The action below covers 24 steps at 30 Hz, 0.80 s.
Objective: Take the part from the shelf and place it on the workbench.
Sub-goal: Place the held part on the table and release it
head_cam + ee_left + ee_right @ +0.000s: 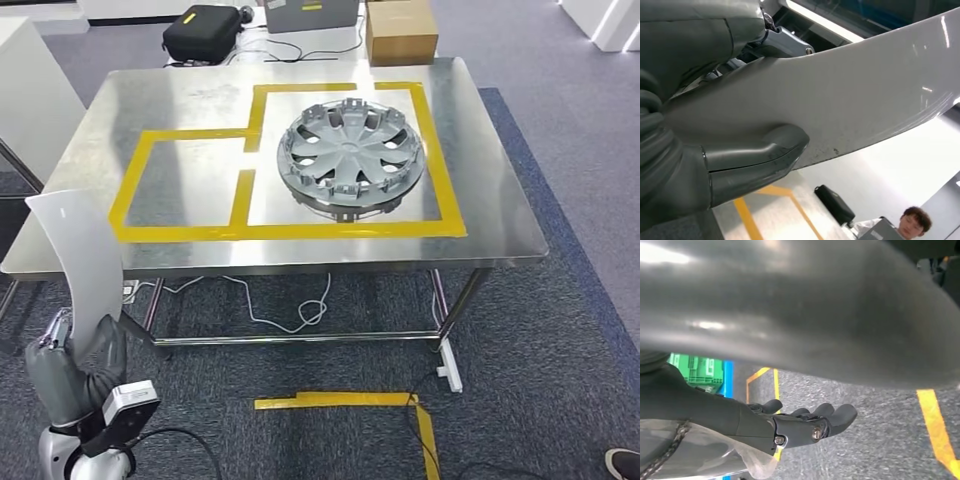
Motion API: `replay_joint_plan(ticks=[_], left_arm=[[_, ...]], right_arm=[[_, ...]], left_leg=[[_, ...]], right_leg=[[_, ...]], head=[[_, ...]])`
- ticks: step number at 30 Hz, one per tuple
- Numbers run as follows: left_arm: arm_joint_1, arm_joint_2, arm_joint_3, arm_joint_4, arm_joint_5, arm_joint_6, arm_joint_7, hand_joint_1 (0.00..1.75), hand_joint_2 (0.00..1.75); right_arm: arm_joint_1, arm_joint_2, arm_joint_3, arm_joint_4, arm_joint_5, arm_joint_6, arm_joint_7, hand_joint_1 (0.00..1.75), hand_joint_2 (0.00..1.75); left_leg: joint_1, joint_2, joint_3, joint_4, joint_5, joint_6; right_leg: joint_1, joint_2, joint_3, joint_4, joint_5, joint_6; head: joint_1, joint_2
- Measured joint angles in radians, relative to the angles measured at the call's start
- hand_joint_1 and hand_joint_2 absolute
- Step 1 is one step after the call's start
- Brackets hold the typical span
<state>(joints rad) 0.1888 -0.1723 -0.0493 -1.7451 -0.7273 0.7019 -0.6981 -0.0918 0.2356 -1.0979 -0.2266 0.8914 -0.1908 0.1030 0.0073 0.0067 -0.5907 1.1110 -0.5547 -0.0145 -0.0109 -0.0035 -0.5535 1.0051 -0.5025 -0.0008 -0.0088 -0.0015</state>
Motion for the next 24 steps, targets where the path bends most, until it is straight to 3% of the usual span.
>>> replay_joint_plan(ticks=[2, 3, 4, 5, 7, 8, 10, 12, 14, 18, 19, 20, 22, 24], left_arm=[[0.007, 0.002, 0.003, -0.003, 0.000, 0.000, 0.000, 1.75, 1.75], [0.012, 0.003, 0.003, -0.003, 0.000, 0.000, 0.000, 1.75, 1.75], [0.015, 0.004, 0.004, -0.004, 0.000, 0.000, 0.000, 1.75, 1.75], [0.017, 0.005, 0.004, -0.004, 0.000, 0.000, 0.000, 1.75, 1.75], [0.020, 0.007, 0.005, -0.009, -0.003, 0.000, 0.000, 1.75, 1.75], [0.021, 0.007, 0.005, -0.012, -0.005, 0.000, 0.000, 1.75, 1.75], [0.024, 0.008, 0.005, -0.018, -0.012, 0.000, 0.000, 1.75, 1.75], [0.028, 0.008, 0.006, -0.024, -0.018, 0.000, 0.000, 1.75, 1.75], [0.031, 0.007, 0.008, -0.030, -0.020, 0.000, 0.000, 1.75, 1.75], [0.031, 0.005, 0.011, -0.037, -0.022, 0.000, 0.000, 1.75, 1.75], [0.031, 0.005, 0.012, -0.037, -0.022, 0.000, 0.000, 1.75, 1.75], [0.031, 0.005, 0.012, -0.037, -0.022, 0.000, 0.000, 1.75, 1.75], [0.028, 0.005, 0.013, -0.037, -0.023, 0.000, 0.000, 1.75, 1.75], [0.017, 0.004, 0.013, -0.036, -0.025, 0.000, 0.000, 1.75, 1.75]], right_arm=[[0.000, 0.001, 0.000, 0.000, 0.002, 0.001, 0.000, 0.00, 0.00], [0.001, 0.002, 0.000, 0.000, 0.003, 0.002, 0.000, 0.00, 0.00], [0.002, 0.002, 0.000, 0.000, 0.003, 0.002, 0.000, 0.00, 0.00], [0.002, 0.003, 0.000, 0.000, 0.003, 0.002, 0.000, 0.00, 0.00], [0.003, 0.005, 0.000, 0.000, 0.003, 0.004, 0.001, 0.00, 0.00], [0.003, 0.007, 0.000, 0.000, 0.002, 0.005, 0.000, 0.00, 0.00], [0.002, 0.011, 0.000, 0.001, 0.001, 0.006, -0.004, 0.00, 0.00], [0.003, 0.013, 0.000, 0.001, 0.000, 0.008, -0.005, 0.00, 0.00], [0.004, 0.013, 0.000, 0.001, 0.000, 0.011, 0.002, 0.00, 0.00], [0.003, 0.013, -0.001, 0.001, 0.000, 0.019, 0.005, 0.00, 0.00], [0.004, 0.013, -0.001, 0.001, 0.000, 0.019, 0.005, 0.00, 0.00], [0.005, 0.013, -0.001, 0.001, 0.000, 0.020, 0.006, 0.00, 0.00], [0.005, 0.013, -0.001, 0.001, -0.001, 0.022, 0.008, 0.00, 0.00], [0.004, 0.012, -0.001, 0.001, -0.004, 0.025, 0.006, 0.00, 0.00]], left_leg=[[0.000, -0.001, -0.067, 0.136, -0.057, -0.004], [0.000, -0.001, -0.094, 0.185, -0.067, -0.004], [0.000, -0.001, -0.104, 0.197, -0.056, -0.003], [0.000, -0.002, -0.096, 0.168, -0.025, 0.001], [-0.003, -0.005, -0.043, 0.040, 0.055, 0.016], [-0.005, -0.007, -0.017, -0.019, 0.078, 0.023], [-0.011, -0.009, 0.004, -0.074, 0.079, 0.034], [-0.010, -0.009, 0.013, -0.093, 0.075, 0.040], [-0.004, -0.009, 0.032, -0.108, 0.074, 0.048], [0.000, -0.007, 0.046, -0.112, 0.062, 0.055], [0.001, -0.007, 0.051, -0.112, 0.058, 0.054], [0.003, -0.008, 0.059, -0.112, 0.051, 0.051], [0.007, -0.008, 0.080, -0.112, 0.036, 0.043], [0.007, -0.007, 0.092, -0.110, 0.022, 0.030]], right_leg=[[0.002, 0.001, 0.005, 0.000, -0.006, -0.008], [0.003, 0.002, 0.008, 0.000, -0.008, -0.010], [0.005, 0.004, 0.012, 0.001, -0.012, -0.011], [0.007, 0.007, 0.019, 0.001, -0.016, -0.011], [0.010, 0.010, 0.029, 0.000, -0.025, -0.009], [0.012, 0.012, 0.033, 0.000, -0.030, -0.006], [0.012, 0.012, 0.033, 0.002, -0.032, 0.005], [0.011, 0.012, 0.034, 0.008, -0.027, 0.018], [0.011, 0.011, 0.020, 0.041, -0.041, 0.029], [0.001, 0.011, -0.114, 0.256, -0.130, 0.051], [-0.002, 0.010, -0.135, 0.274, -0.124, 0.056], [-0.004, 0.009, -0.136, 0.254, -0.095, 0.060], [-0.008, 0.005, -0.096, 0.136, -0.006, 0.064], [-0.005, -0.002, -0.061, 0.039, 0.027, 0.056]], head=[[-0.002, 0.000], [-0.002, 0.000], [-0.002, 0.000], [-0.002, 0.000], [-0.001, 0.000], [0.000, 0.000], [0.002, 0.000], [0.004, 0.000], [0.008, 0.000], [0.017, 0.000], [0.017, 0.000], [0.017, 0.000], [0.017, 0.000], [0.018, 0.000]])
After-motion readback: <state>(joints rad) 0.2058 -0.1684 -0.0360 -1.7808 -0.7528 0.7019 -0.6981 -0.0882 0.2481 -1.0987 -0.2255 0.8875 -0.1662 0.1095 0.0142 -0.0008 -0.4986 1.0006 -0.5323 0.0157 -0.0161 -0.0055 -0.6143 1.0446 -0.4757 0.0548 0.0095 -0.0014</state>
